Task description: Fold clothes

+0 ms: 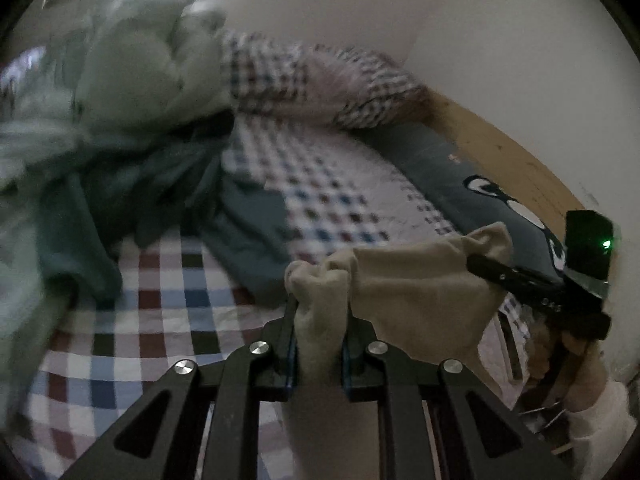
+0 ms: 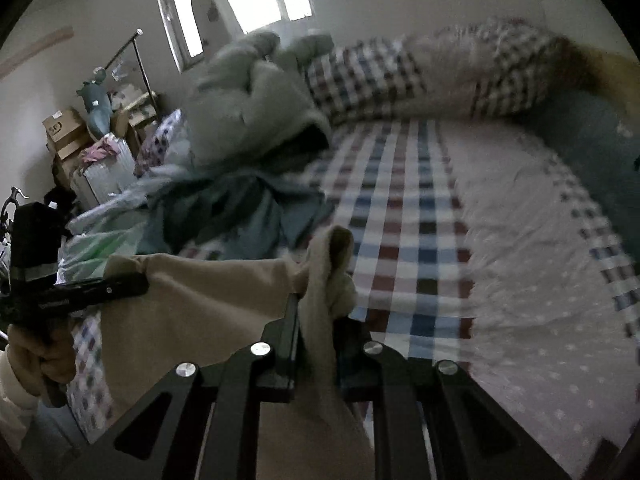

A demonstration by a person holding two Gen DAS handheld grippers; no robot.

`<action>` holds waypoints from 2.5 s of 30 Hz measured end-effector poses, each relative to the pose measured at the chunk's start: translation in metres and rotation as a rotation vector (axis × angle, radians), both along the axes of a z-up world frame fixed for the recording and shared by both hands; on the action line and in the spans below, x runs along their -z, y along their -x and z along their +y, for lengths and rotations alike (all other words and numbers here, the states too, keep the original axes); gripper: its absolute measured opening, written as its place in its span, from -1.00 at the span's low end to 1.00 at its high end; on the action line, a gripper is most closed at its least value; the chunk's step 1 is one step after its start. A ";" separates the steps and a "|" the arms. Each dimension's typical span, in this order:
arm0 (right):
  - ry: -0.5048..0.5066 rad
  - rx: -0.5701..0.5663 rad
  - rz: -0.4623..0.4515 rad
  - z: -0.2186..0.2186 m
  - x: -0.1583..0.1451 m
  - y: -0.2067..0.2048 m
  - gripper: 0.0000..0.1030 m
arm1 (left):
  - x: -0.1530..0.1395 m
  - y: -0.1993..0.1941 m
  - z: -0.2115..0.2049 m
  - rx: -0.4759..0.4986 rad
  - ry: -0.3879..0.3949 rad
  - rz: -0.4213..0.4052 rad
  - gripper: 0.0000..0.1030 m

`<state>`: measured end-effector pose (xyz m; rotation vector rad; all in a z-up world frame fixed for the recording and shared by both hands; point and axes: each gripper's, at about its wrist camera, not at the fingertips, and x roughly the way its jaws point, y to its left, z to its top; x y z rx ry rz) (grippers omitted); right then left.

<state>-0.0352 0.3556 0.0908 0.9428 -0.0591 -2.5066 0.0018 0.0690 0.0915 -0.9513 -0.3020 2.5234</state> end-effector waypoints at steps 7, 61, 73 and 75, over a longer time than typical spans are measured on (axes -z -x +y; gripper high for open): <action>0.001 0.050 0.136 0.013 -0.060 -0.095 -0.75 | -0.058 -0.088 0.003 0.019 -0.039 0.123 -0.69; -0.133 0.503 0.341 0.280 -0.196 0.008 -0.75 | -0.138 0.130 0.314 0.231 -0.033 0.051 -0.70; -0.231 0.448 0.105 0.282 -0.087 0.205 -0.75 | -0.026 0.287 0.321 0.112 -0.025 -0.150 -0.70; -0.250 0.436 0.078 0.277 -0.068 0.231 -0.75 | -0.008 0.304 0.320 0.096 -0.002 -0.169 -0.70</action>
